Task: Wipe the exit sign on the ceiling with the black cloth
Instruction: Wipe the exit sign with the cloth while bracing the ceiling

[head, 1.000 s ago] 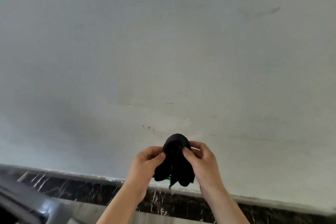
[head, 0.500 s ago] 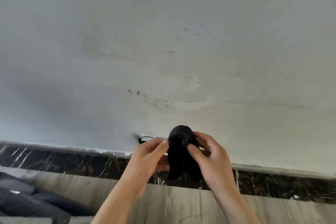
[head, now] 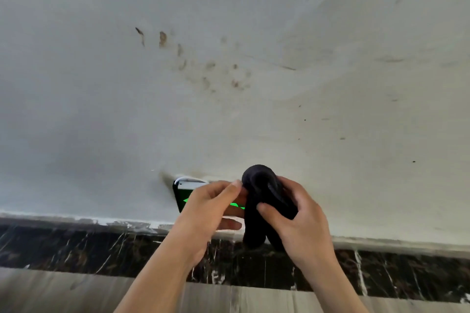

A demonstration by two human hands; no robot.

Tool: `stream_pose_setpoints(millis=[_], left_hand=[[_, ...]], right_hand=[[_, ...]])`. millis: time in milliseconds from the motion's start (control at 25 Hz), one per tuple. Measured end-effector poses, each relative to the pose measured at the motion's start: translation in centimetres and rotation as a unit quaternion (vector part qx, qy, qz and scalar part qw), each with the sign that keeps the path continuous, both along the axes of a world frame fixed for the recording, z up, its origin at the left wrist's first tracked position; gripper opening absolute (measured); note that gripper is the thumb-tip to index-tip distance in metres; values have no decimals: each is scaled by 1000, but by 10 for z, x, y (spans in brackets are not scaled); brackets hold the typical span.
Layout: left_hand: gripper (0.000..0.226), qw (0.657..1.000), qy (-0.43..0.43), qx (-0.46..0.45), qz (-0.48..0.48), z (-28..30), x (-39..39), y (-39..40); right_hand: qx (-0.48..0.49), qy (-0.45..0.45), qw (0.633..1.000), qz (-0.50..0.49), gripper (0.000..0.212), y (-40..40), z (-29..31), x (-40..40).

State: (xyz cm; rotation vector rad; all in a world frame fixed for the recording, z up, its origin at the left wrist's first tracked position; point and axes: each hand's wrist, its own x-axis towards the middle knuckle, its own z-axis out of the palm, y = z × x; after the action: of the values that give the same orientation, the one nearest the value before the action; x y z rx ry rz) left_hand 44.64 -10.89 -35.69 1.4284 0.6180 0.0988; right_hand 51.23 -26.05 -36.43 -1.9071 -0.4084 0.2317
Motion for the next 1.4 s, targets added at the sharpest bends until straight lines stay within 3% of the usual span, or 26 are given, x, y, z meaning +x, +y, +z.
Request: stream_pose_setpoints(millis=[80, 160, 240, 360, 520, 720, 1040, 1240, 1320, 1400], left_hand=[[28, 992, -24, 113, 50, -20, 5, 10], [26, 946, -79, 294, 113, -29, 8, 23], [33, 844, -140, 497, 144, -29, 17, 39], [44, 677, -207, 691, 144, -24, 40, 64], [56, 529, -233, 810, 97, -10, 75, 84], [55, 361, -289, 886, 24, -6, 105, 101], [67, 216, -288, 933, -16, -11, 144, 118], [72, 207, -314, 927, -6, -17, 156, 125], [70, 212, -323, 922, -6, -18, 157, 126], [68, 214, -332, 919, -5, -19, 157, 127]], right_hand=[[29, 3, 999, -24, 41, 4, -29, 3], [54, -4, 998, -32, 45, 8, -46, 1], [77, -11, 996, -34, 48, 9, -55, 0], [103, -21, 994, -43, 46, 7, -63, 0], [124, -18, 991, -52, 47, 2, -67, -1], [127, -24, 991, -42, 51, 1, -69, 2], [107, -5, 993, -54, 51, 18, -85, 12], [79, -18, 993, -81, 59, 44, -106, 28], [13, -90, 991, -96, 59, 59, -114, 30], [-63, -235, 966, -89, 61, 76, -119, 30]])
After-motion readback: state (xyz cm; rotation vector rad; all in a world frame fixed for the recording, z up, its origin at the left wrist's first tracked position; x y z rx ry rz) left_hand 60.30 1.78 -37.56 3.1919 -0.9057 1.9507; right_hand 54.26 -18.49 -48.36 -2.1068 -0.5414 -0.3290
